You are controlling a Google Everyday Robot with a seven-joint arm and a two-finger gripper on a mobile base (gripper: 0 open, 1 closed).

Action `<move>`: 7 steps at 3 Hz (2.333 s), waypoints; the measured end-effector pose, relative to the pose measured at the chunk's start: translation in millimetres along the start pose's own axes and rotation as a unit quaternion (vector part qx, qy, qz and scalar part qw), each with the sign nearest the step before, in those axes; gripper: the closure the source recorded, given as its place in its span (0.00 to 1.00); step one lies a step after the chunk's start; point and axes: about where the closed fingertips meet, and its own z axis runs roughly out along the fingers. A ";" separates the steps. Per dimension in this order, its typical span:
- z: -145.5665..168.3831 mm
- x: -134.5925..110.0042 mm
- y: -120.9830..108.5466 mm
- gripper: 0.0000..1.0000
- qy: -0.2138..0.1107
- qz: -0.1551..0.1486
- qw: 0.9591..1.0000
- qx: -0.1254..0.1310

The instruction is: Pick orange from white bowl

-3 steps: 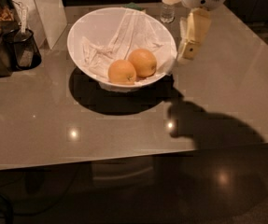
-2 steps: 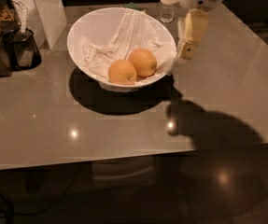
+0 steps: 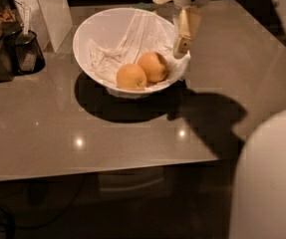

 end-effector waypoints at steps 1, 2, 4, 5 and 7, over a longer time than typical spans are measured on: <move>-1.7 -5.6 -16.7 0.19 -0.008 -0.003 1.000 0.024; -1.7 -5.6 -16.7 0.26 -0.008 -0.003 1.000 0.024; 29.3 7.5 0.9 0.20 -0.049 0.043 0.997 -0.028; 47.1 16.8 9.3 0.21 -0.070 0.067 0.994 -0.053; 94.5 10.3 -12.8 0.19 -0.113 0.049 0.989 -0.083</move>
Offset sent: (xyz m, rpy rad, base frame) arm 0.0139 0.0072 0.0083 0.0254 -0.0394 -0.0055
